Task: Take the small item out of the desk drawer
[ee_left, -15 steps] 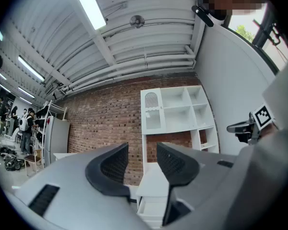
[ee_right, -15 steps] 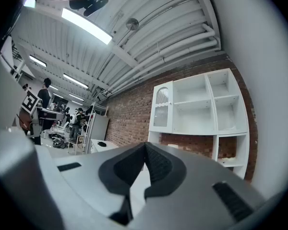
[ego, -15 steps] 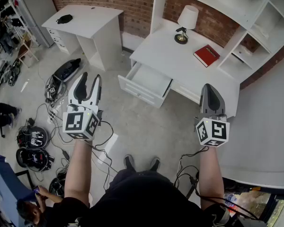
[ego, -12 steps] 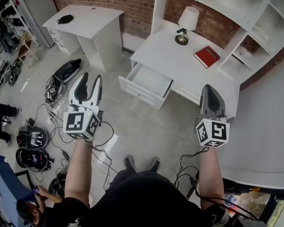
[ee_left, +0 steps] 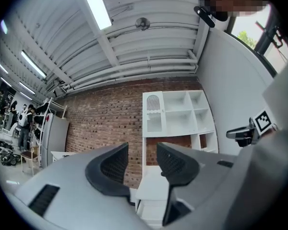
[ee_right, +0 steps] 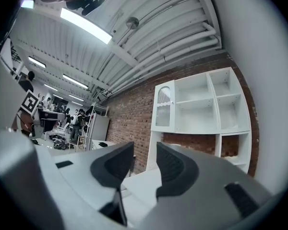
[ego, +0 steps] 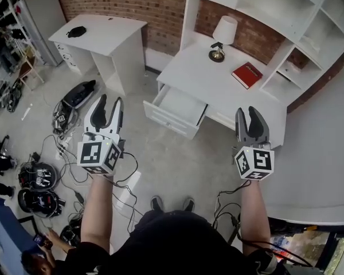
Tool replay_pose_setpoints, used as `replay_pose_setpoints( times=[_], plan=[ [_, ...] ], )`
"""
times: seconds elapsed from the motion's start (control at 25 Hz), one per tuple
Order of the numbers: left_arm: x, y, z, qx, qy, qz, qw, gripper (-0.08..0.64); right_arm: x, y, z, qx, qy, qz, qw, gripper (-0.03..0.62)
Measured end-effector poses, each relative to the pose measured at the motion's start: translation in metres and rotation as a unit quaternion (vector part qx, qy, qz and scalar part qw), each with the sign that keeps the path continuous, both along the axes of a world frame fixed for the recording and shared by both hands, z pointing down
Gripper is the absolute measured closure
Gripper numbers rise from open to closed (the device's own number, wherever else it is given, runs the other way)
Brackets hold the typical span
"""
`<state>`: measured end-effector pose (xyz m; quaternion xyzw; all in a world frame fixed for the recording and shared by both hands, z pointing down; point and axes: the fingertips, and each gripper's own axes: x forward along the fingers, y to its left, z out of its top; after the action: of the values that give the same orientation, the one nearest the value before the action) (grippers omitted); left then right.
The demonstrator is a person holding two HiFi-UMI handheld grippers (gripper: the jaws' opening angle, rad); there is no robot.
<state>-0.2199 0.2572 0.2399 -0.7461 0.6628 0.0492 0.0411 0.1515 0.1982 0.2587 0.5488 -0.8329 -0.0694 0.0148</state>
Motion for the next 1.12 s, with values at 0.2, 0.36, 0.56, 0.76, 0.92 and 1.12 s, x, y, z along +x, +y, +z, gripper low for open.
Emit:
replay_pose_setpoints(
  times=[0.2,0.36,0.56,0.76,0.92,1.12],
  plan=[
    [-0.015,-0.002,0.006,0.002,0.015,0.019,0.9997,0.388,-0.018,0.003,0.005,-0.009,0.007,0.01,1.0,0.417],
    [-0.037,-0.003,0.016,-0.005,0.018,0.029,0.9994,0.388,-0.033,0.006,0.003,-0.012,-0.006,0.022,1.0,0.421],
    [-0.063,-0.013,0.043,-0.032,0.033,0.03,0.9985,0.388,-0.045,0.006,0.011,-0.021,-0.007,0.033,0.999,0.431],
    [-0.059,-0.033,0.048,-0.038,0.029,0.034,0.9983,0.388,-0.041,-0.012,0.022,-0.027,-0.014,0.035,0.999,0.434],
    [-0.049,-0.066,0.05,-0.048,0.02,0.034,0.9981,0.388,-0.036,-0.051,0.029,-0.032,-0.025,0.028,0.999,0.436],
    [-0.032,-0.114,0.062,-0.066,0.01,0.025,0.9975,0.388,-0.03,-0.113,0.039,-0.04,-0.034,0.006,0.999,0.44]
  ],
)
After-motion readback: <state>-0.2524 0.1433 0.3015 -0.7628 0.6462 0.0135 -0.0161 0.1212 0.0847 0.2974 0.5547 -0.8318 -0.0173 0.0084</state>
